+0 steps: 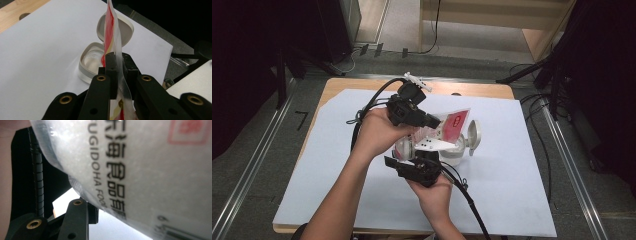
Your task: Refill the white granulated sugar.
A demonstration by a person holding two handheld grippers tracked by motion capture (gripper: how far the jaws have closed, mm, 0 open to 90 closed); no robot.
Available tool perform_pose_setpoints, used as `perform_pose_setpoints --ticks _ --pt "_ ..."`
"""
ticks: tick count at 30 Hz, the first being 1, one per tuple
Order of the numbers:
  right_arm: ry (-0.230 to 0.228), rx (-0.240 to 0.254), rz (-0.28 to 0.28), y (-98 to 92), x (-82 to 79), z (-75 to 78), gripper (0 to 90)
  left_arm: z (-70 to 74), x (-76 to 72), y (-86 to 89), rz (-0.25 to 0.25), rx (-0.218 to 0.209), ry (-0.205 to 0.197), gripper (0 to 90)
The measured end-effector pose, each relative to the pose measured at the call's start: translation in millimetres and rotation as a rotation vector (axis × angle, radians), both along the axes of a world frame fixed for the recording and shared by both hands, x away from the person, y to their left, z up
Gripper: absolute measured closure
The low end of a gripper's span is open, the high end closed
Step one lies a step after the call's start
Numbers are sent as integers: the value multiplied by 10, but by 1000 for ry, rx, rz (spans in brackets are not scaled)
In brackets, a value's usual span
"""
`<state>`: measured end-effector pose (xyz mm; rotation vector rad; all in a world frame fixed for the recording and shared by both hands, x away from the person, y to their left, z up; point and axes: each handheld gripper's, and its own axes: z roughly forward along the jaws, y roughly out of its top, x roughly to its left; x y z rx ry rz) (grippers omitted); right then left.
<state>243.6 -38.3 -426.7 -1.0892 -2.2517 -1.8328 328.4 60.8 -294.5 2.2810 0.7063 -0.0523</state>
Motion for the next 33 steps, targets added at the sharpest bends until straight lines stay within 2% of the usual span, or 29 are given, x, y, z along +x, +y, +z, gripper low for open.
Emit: perform_pose_setpoints --ticks 7,16,23,30,33 --pt "11 27 -1 -1 2 16 627 15 -9 -4 6 -12 -7 850" --pt "12 32 12 25 10 38 625 40 -23 31 19 -20 -8 850" --pt "6 29 12 34 36 45 626 33 -20 29 32 -31 -27 853" --pt "25 48 25 11 90 30 626 16 -5 2 38 -17 -39 852" --pt "27 43 27 10 92 34 624 -4 7 10 46 -38 -32 854"
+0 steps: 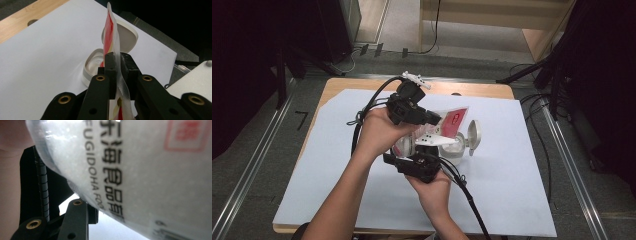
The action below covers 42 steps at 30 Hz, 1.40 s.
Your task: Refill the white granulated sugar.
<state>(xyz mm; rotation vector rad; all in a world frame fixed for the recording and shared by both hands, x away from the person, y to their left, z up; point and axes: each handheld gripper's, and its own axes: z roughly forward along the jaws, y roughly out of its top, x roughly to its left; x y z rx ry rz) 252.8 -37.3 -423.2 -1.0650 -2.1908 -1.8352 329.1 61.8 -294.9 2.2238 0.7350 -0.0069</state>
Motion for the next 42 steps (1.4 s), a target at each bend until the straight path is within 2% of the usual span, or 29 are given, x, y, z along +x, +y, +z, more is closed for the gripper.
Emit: perform_pose_setpoints --ticks 5,16,19,29,42 --pt "-5 -9 2 8 -5 3 598 -2 -1 5 0 -2 0 857" --pt "-13 -23 1 5 -10 8 624 -4 -8 11 -3 -9 -1 858" --pt "-11 -20 1 5 -12 1 624 -7 -10 5 -5 3 0 857" --pt "-33 -21 -5 15 -49 -3 625 2 -30 3 -12 3 1 858" --pt "-28 -15 -11 -5 -59 -5 628 2 -48 -21 -12 3 -5 857"
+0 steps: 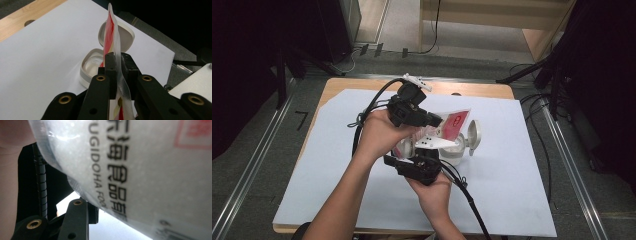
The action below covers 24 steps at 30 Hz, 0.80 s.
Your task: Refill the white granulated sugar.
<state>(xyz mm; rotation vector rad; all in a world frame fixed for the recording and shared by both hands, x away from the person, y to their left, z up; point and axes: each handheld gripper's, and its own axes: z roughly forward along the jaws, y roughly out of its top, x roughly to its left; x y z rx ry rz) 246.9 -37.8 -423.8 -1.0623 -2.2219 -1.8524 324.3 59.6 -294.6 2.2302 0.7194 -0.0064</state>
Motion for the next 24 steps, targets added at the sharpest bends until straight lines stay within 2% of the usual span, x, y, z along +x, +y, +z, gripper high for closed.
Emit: perform_pose_setpoints --ticks 12,24 --pt "4 11 -1 -14 -16 25 629 19 -20 -18 7 -10 -6 861" --pt "10 19 5 -18 -19 32 629 27 -23 -19 5 -3 -12 863"
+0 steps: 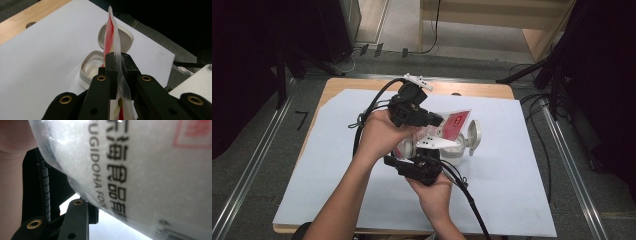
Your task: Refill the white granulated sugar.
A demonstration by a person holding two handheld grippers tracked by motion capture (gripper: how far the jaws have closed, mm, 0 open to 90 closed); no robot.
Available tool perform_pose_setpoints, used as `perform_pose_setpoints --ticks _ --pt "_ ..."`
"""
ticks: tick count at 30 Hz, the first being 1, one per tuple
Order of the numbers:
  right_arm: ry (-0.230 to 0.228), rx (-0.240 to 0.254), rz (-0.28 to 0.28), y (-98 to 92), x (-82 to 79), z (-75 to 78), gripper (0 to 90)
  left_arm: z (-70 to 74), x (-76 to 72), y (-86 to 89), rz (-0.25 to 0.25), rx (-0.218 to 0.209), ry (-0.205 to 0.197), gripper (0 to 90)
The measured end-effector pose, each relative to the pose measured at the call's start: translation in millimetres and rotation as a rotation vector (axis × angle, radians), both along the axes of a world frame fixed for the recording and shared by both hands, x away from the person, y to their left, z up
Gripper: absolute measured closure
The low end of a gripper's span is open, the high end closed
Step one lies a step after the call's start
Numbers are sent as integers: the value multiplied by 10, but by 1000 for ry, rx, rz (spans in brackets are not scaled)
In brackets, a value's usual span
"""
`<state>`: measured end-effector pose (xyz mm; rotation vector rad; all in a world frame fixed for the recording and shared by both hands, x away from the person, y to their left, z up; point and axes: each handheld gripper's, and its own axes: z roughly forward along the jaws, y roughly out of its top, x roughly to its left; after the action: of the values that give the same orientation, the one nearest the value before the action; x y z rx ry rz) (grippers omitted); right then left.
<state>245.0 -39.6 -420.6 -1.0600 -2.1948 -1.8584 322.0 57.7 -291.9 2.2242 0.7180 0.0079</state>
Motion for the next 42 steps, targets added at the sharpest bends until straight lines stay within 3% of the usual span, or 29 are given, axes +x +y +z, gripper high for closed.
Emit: perform_pose_setpoints --ticks 22,36,42 --pt "-13 -2 0 -5 6 -2 628 1 -3 -3 4 -5 -3 864" --pt "-30 -39 -1 11 24 -17 617 -20 13 -5 20 -4 -1 868" --pt "-18 -35 -4 8 27 -13 631 -22 24 -16 16 -4 5 865"
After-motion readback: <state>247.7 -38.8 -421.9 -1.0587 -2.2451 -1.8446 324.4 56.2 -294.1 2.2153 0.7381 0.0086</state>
